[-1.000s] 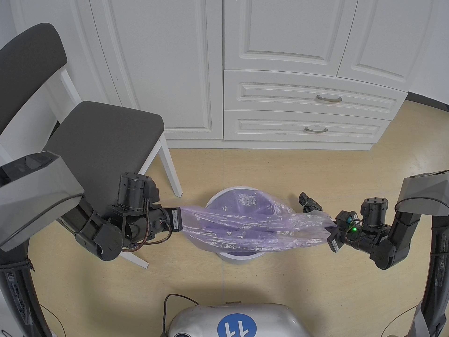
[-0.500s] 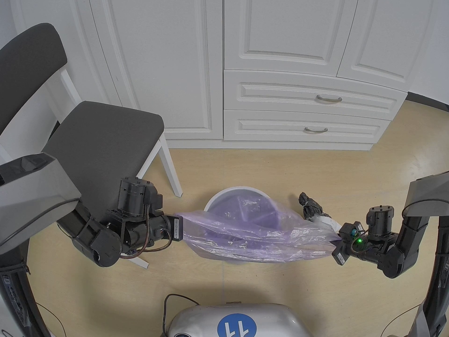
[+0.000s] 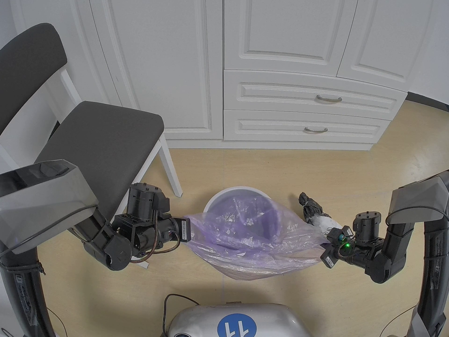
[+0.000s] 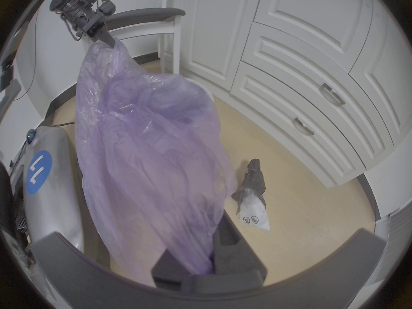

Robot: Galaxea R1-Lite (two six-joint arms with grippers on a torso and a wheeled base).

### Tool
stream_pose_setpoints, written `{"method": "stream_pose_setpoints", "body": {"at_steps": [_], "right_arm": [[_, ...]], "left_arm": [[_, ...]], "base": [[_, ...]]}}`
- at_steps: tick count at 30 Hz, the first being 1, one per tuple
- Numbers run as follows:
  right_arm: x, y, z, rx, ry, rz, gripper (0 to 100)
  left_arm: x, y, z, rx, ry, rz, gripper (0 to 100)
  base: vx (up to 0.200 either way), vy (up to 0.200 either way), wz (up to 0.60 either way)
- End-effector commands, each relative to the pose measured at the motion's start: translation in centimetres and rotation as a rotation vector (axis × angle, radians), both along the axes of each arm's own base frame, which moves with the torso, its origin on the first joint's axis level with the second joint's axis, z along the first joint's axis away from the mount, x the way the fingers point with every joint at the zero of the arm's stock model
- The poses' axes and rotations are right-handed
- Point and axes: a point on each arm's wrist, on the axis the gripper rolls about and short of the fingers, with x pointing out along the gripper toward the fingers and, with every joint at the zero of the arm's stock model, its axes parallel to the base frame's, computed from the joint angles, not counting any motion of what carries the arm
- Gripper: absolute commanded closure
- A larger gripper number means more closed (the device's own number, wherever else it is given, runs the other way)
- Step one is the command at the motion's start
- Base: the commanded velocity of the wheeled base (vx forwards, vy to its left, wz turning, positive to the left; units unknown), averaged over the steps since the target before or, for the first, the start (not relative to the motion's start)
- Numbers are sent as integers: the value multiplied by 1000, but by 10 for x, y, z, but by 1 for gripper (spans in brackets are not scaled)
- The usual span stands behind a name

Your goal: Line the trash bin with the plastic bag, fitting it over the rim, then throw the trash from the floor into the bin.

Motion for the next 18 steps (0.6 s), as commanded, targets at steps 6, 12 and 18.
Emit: {"method": "stream_pose_setpoints", "body": {"at_steps": [6, 12, 18], "right_arm": [[5, -1, -15, 9, 19, -20, 100], [3, -1, -22, 4, 41, -18, 100], [0, 0, -23, 5, 52, -5, 100]], "left_arm": [[9, 12, -7, -4, 3, 38, 100], [8, 14, -18, -17, 46, -2, 100], [4, 15, -18, -18, 56, -17, 100]], "base": [[0, 0, 0], [0, 0, 0], [0, 0, 0]]}}
